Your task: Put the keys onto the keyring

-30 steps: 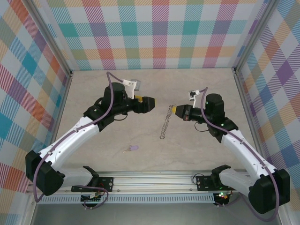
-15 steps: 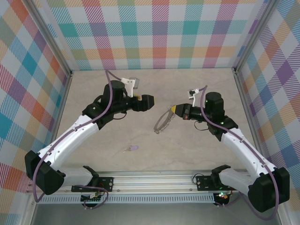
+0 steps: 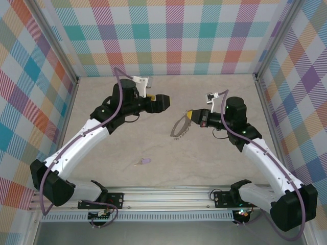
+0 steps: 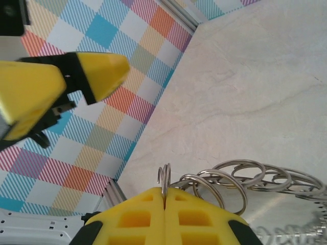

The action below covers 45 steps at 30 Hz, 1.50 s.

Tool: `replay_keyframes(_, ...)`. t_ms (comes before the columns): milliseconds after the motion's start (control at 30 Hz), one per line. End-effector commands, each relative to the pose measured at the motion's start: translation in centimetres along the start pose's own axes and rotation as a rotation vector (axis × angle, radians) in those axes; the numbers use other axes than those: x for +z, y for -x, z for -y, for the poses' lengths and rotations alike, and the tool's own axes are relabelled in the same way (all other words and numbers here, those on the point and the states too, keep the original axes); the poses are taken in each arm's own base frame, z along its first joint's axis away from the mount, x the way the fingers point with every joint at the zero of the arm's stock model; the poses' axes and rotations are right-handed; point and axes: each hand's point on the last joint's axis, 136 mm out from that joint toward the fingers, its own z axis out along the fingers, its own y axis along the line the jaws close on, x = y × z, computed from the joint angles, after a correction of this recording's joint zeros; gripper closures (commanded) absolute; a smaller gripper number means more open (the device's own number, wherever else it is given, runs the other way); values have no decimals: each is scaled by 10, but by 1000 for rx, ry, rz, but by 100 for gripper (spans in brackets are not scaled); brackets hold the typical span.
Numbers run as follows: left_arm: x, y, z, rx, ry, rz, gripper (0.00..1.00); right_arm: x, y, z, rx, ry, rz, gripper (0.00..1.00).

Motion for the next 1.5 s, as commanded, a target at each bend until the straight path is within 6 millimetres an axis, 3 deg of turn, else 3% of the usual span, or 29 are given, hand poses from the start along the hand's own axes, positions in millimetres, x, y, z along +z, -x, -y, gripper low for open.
replay_keyframes(0, -8, 8, 11, 27, -92, 79, 7, -8, 10, -28, -104, 68, 12, 100)
replay_keyframes(100, -11, 0, 14, 44, -141, 88, 13, -15, 8, -32, -141, 68, 27, 100)
replay_keyframes(333, -15, -25, 37, 80, -360, 93, 41, -25, 2, -36, -190, 69, 58, 100)
replay_keyframes(667, -15, -34, 72, 141, -620, 65, 64, -15, -1, -32, -198, 97, 11, 100)
replay_keyframes(1067, -3, -42, 78, 147, -664, 14, 68, -1, -7, -33, -165, 191, -45, 100)
replay_keyframes(1467, 5, -48, 88, 148, -699, -20, 69, 0, -6, -35, -138, 216, -44, 100)
